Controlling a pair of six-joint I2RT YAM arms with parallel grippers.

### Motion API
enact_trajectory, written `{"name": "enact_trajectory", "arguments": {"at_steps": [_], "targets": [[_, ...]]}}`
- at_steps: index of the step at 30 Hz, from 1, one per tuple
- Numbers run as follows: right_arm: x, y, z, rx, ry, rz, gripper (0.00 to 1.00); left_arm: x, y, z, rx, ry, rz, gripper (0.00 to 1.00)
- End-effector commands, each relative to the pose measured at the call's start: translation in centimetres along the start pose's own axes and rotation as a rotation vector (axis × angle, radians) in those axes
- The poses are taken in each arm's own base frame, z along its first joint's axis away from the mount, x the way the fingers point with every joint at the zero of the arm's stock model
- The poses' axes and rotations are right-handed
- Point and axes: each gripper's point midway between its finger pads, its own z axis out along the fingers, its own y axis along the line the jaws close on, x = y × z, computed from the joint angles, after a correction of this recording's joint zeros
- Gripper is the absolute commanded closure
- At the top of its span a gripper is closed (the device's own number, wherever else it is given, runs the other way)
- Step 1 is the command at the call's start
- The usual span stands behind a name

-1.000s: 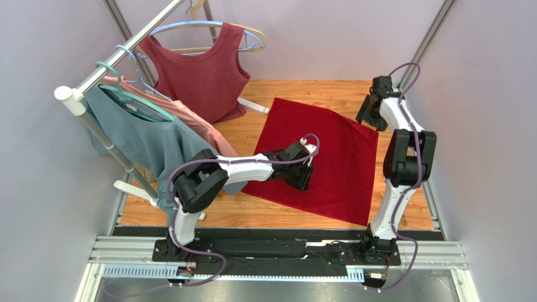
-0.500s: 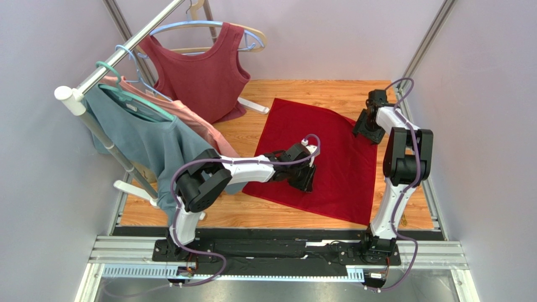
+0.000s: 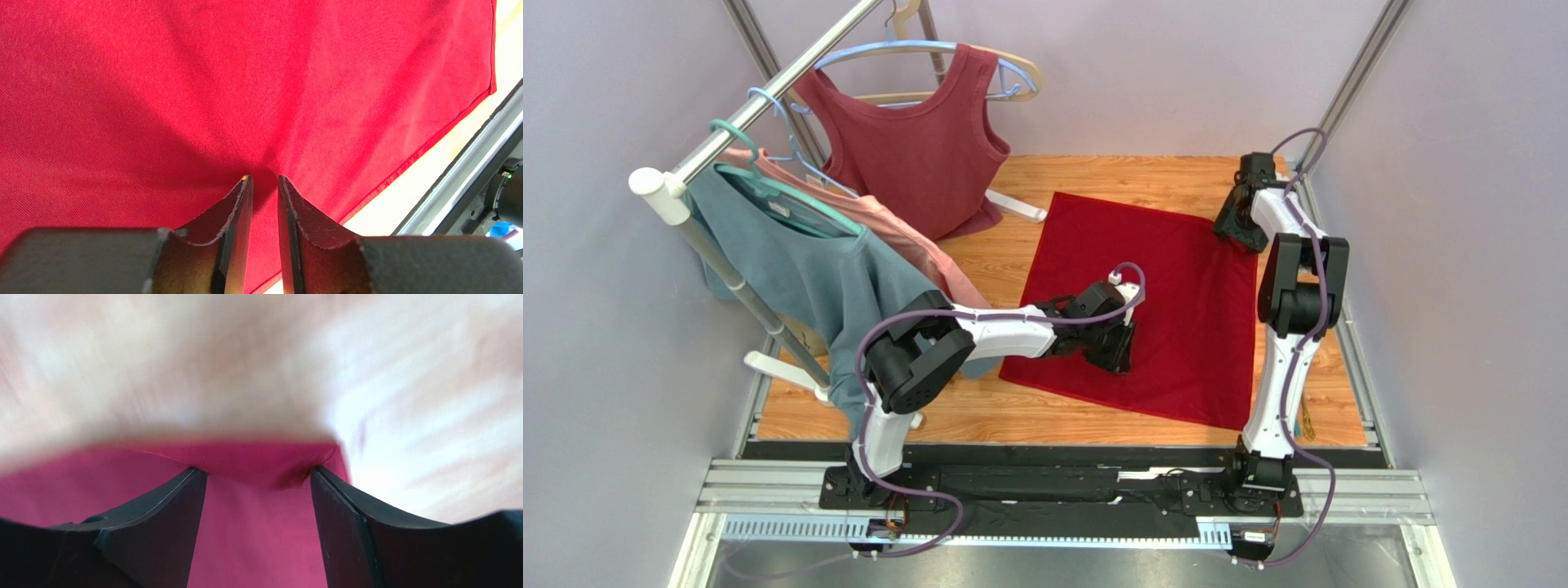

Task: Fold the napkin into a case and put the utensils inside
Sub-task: Pick up the flattened napkin from the center of the board.

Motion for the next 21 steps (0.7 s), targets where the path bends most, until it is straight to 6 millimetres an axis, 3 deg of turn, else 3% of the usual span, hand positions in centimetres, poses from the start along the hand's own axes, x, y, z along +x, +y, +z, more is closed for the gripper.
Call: {"name": "enact_trajectory", "arguments": {"at_steps": [1,2,3,5,8,9,10,11,12,13,14,15,16,17,20,21], "targets": [[-5.7,-0.5,3.0,0.066,-0.114,-0.021,0.33,6.1,3.2,0.2,-0.105,0.171,-0.01,0.7],[-7.4,-0.2,2.7,0.062,-0.143,-0.024,0.32,6.0,3.3,0.0,-0.11,0.169,-0.01,0.7],[-10.2,0.1,1.2,0.056,-0.19,-0.024,0.32,6.1,3.3,-0.2,-0.108,0.172,-0.004,0.7],[-11.8,0.3,0.3,0.049,-0.213,-0.01,0.32,5.7,3.0,-0.9,-0.11,0.161,0.006,0.7],[-13.0,0.7,-4.7,-0.005,-0.237,0.045,0.32,4.3,2.0,-2.1,-0.084,0.128,0.032,0.68],[-9.6,0.3,-3.6,0.02,-0.149,0.032,0.32,3.5,1.4,-2.5,-0.069,0.113,0.043,0.66],[-8.9,0.3,-4.9,0.006,-0.136,0.059,0.32,2.7,0.6,-3.3,-0.051,0.098,0.047,0.65],[-8.7,0.1,-8.0,-0.019,-0.153,0.069,0.32,2.1,0.0,-3.8,-0.038,0.083,0.05,0.62],[-7.4,0.7,-9.1,-0.046,-0.137,0.069,0.32,1.1,-0.6,-4.2,-0.025,0.058,0.046,0.6],[-3.2,-0.1,-8.2,-0.027,-0.043,0.054,0.32,0.4,-1.1,-5.0,-0.018,0.044,0.046,0.59],[-3.1,0.1,-11.1,-0.062,-0.075,0.065,0.32,-0.1,-1.4,-5.4,-0.015,0.033,0.044,0.59],[-1.8,1.1,-11.7,-0.099,-0.068,0.053,0.33,-1.0,-1.8,-5.8,-0.013,0.013,0.048,0.59],[1.9,0.6,-11.0,-0.091,0.005,0.025,0.33,-1.7,-2.1,-6.4,-0.012,-0.007,0.049,0.58],[2.2,0.8,-12.8,-0.116,-0.017,0.038,0.34,-2.2,-2.2,-6.7,-0.015,-0.023,0.05,0.58],[6.5,1.9,-12.8,-0.172,0.049,0.016,0.35,-3.8,-1.0,-7.3,-0.042,-0.056,0.013,0.57],[6.5,2.2,-13.1,-0.182,0.033,0.03,0.36,-4.8,-0.1,-7.5,-0.054,-0.07,-0.015,0.57]]}}
